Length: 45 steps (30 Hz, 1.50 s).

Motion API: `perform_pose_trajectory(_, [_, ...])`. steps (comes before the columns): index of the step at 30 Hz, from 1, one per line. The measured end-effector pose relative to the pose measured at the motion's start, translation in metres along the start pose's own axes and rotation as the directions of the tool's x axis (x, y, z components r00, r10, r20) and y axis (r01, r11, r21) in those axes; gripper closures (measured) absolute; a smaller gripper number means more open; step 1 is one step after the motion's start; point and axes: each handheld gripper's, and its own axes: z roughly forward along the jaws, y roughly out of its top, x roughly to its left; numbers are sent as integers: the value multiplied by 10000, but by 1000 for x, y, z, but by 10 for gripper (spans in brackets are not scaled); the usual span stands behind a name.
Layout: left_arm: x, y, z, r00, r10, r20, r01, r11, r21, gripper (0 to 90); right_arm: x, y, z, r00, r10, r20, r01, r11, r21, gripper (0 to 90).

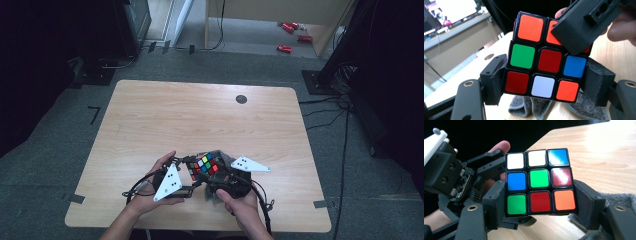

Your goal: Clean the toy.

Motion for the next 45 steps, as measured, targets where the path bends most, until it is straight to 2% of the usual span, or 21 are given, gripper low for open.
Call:
perform_pose_trajectory(4, [-1,2,-1,9997,-246,-40,246,9996,162,323,-2,2,0,9997,212,-145,-212,9998,52,332])
perform_pose_trajectory(5, [0,3,-1,9995,-322,-5,322,9993,184,340,-2,2,0,9999,144,-57,-144,9999,29,324])
perform_pose_trajectory(8, [4,4,-4,9967,-784,219,781,9968,158,342,-3,2,-1,9995,-69,-299,68,10000,-14,305])
perform_pose_trajectory(10, [7,4,-6,9930,-1123,357,1121,9937,87,342,0,2,-2,9977,-587,-328,581,9981,-203,279])
perform_pose_trajectory(11, [8,4,-7,9913,-1250,403,1248,9922,54,342,0,3,-3,9969,-698,-351,689,9973,-247,272])
perform_pose_trajectory(16, [16,0,-10,9842,-1735,343,1731,9848,152,343,0,8,-11,9937,-992,-517,942,9914,-910,254])
perform_pose_trajectory(18, [21,-1,-12,9772,-2102,292,2097,9776,174,343,-1,11,-17,9924,-1135,-465,1068,9860,-1279,251])
perform_pose_trajectory(20, [27,-3,-14,9636,-2659,279,2656,9640,130,342,-2,14,-22,9877,-1525,-355,1452,9768,-1574,251])
perform_pose_trajectory(23, [39,-7,-19,9323,-3602,332,3603,9328,38,342,-1,15,-25,9681,-2485,311,2503,9561,-1523,264])
perform_pose_trajectory(25, [45,-11,-22,9151,-4023,258,4025,9154,-1,342,-3,14,-24,9566,-2832,693,2899,9492,-1225,267])
perform_pose_trajectory(27, [49,-13,-23,9048,-4259,40,4259,9047,103,342,-7,10,-20,9412,-3180,1139,3279,9411,-828,275])
perform_pose_trajectory(29, [51,-14,-24,9005,-4348,-62,4348,9004,166,342,-12,6,-15,9226,-3563,1478,3635,9313,-237,286])
perform_pose_trajectory(31, [52,-15,-23,8982,-4391,-215,4396,8976,315,342,-16,1,-8,9149,-3694,1629,3698,9287,292,301])
perform_pose_trajectory(34, [53,-17,-21,8942,-4468,-273,4476,8930,463,342,-25,-7,0,9004,-3927,1874,3777,9192,1116,318])
perform_pose_trajectory(37, [53,-18,-21,8908,-4531,-350,4544,8893,517,342,-34,-14,6,8815,-4278,1998,3907,8986,1998,366])
perform_pose_trajectory(39, [54,-18,-22,8862,-4615,-404,4631,8848,515,342,-42,-16,7,8827,-4248,2009,3764,8951,2390,427])
perform_pose_trajectory(40, [55,-18,-22,8857,-4623,-433,4641,8844,502,342,-44,-16,6,8827,-4234,2039,3746,8959,2390,464])
perform_pose_trajectory(42, [56,-19,-23,8830,-4671,-469,4691,8817,501,342,-48,-16,2,8783,-4243,2201,3720,8959,2427,592])
perform_pose_trajectory(43, [57,-19,-23,8813,-4699,-498,4721,8802,497,342,-50,-15,0,8735,-4267,2344,3727,8958,2419,644])
perform_pose_trajectory(44, [57,-19,-23,8810,-4703,-520,4726,8798,501,342,-51,-14,-1,8732,-4220,2438,3667,8984,2416,695])
perform_pose_trajectory(45, [57,-19,-23,8813,-4698,-521,4722,8800,522,342,-53,-14,-3,8681,-4240,2582,3694,8991,2347,759])
